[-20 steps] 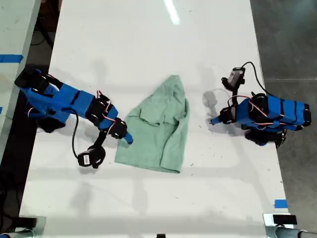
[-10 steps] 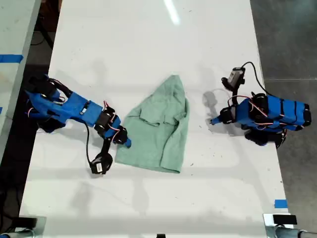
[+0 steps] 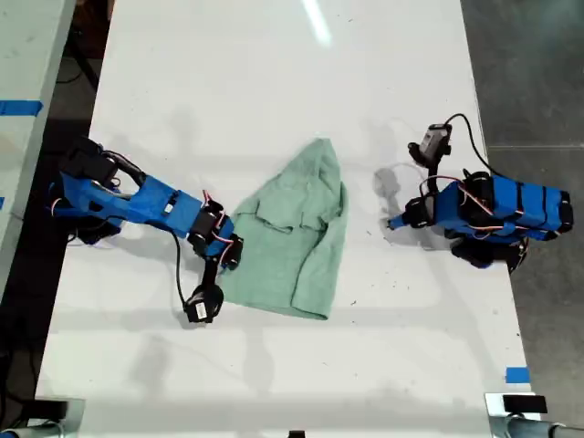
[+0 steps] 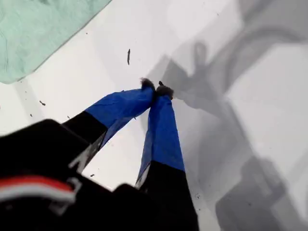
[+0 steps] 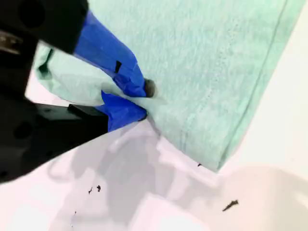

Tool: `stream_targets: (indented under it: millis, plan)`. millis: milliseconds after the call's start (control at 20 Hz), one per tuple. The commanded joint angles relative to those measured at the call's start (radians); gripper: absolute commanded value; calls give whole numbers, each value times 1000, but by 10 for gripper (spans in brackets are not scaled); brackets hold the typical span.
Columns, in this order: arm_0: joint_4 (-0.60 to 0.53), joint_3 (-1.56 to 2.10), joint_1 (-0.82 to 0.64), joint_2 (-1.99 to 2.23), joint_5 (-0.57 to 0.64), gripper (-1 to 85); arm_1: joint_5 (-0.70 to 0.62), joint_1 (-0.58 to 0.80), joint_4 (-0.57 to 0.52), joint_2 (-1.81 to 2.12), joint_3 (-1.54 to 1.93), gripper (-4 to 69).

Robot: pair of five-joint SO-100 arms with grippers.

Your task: Fold t shirt

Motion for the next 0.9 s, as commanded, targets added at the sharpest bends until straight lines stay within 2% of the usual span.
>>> stream_targets:
  millis: [0, 100, 300, 350, 500, 650, 850]
  plan:
    - [9, -23, -23, 15, 23, -2, -5, 6, -21, 5, 32, 16]
    - [91, -72, -21, 46, 26, -2, -5, 6, -21, 5, 32, 16]
    - [330, -282, -12, 120, 46, -2, -5, 6, -21, 5, 32, 16]
    - [350, -336, -12, 132, 69, -2, -5, 6, -21, 5, 32, 16]
    - [354, -491, -18, 144, 138, -2, -5, 6, -21, 5, 32, 16]
    - [311, -673, -28, 75, 218, -2, -5, 6, -21, 5, 32, 16]
    - [135, -689, -55, -5, 291, -2, -6, 6, -21, 5, 32, 16]
